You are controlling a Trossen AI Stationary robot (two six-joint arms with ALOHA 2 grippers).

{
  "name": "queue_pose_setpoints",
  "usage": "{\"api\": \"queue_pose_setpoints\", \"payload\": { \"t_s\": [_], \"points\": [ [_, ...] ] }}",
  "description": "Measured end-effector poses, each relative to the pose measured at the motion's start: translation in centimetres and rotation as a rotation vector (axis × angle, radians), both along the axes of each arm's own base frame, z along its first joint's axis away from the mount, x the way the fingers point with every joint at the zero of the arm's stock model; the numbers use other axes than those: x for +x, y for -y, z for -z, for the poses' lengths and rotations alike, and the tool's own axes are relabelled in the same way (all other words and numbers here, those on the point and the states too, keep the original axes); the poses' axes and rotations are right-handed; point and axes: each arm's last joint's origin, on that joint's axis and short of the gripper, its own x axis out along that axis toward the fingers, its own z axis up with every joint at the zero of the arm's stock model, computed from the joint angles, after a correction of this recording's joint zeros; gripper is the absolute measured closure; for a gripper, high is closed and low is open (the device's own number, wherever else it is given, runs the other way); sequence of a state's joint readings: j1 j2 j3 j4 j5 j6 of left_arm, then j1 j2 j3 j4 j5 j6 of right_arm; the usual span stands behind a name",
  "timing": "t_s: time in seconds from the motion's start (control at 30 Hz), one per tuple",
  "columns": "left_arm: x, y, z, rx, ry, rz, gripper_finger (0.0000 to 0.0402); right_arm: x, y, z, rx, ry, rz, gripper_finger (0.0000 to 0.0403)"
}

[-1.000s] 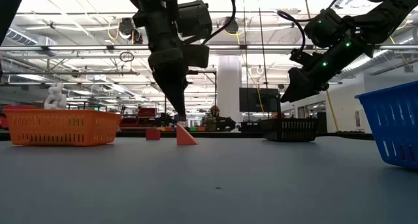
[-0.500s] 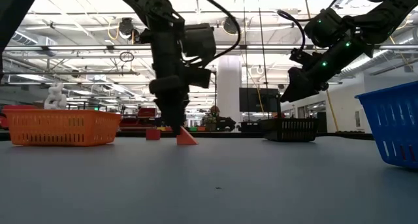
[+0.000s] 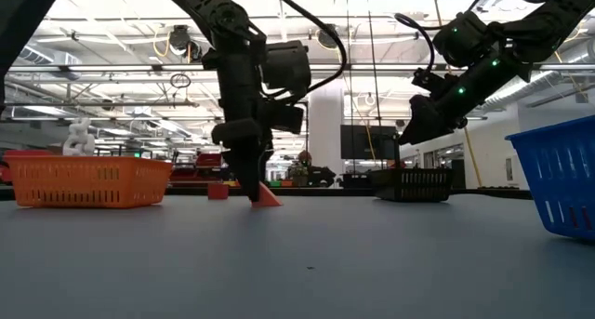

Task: Sort & place blocks by color
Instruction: Put the orange block into the black bin

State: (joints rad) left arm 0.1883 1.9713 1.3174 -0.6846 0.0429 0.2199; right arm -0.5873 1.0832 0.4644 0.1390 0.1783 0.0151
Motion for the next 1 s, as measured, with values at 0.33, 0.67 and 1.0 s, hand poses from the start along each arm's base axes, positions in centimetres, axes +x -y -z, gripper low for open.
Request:
{"api": "queue_pose_setpoints", "payload": {
  "t_s": [0.33, 0.67, 1.0],
  "points": [
    [0.1, 0.0, 0.0, 0.013, 0.006, 0.002, 0.027, 0.0, 0.0, 0.0, 0.0, 0.0, 0.0, 0.0145],
    [1.9, -0.4, -0.8, 0.039, 0.218, -0.061, 0.027, 0.1, 0.0, -0.1, -0.003, 0.017, 0.001, 0.0145],
    [3.6, -2.3, -5.0, 0.089, 0.599, -0.124, 0.027, 0.3, 0.0, -0.3, 0.013, 0.06, -0.059, 0.0145]
  ]
}}
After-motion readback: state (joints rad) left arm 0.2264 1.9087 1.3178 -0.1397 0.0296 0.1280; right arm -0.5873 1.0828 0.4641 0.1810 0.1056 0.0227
